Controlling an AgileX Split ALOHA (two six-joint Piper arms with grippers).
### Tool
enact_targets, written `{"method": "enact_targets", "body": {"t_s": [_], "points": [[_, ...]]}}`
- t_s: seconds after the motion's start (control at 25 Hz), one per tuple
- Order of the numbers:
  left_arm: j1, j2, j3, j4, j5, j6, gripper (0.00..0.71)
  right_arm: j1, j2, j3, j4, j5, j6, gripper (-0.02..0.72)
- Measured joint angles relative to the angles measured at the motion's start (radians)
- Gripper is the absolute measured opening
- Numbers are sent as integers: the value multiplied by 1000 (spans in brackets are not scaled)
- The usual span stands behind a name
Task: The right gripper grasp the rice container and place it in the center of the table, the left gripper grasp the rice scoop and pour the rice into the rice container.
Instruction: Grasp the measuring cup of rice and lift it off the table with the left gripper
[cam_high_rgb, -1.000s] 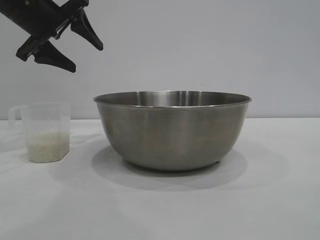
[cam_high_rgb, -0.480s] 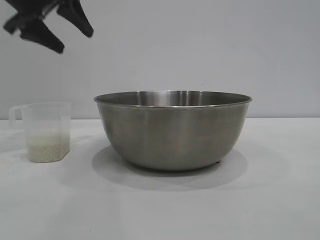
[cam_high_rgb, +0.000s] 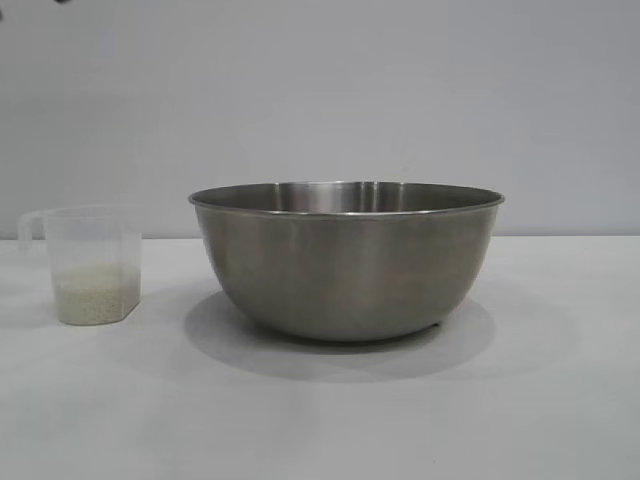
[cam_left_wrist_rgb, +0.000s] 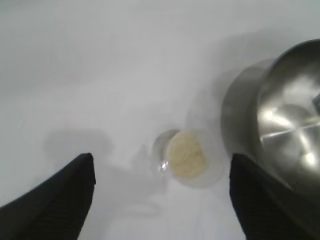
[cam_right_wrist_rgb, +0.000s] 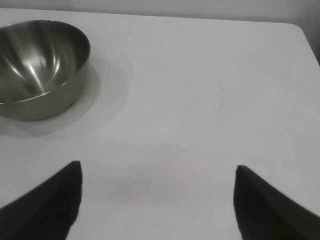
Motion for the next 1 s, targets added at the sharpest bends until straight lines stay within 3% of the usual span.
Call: {"method": "enact_targets", "body": {"t_s": [0.12,0.32,0.48,0.72,1.0], "points": [[0,-79,2,75,67,-33,496,0,0,0,0,0,0,566],[0,-186,10,90,157,-46,496,0,0,0,0,0,1,566],[0,-289,124,91,142,-50,496,0,0,0,0,0,1,566],[0,-478,442,15,-101,-35,496,0,0,0,0,0,1,566],[0,-586,734,-225,-472,113,496,0,0,0,0,0,2,566]]}}
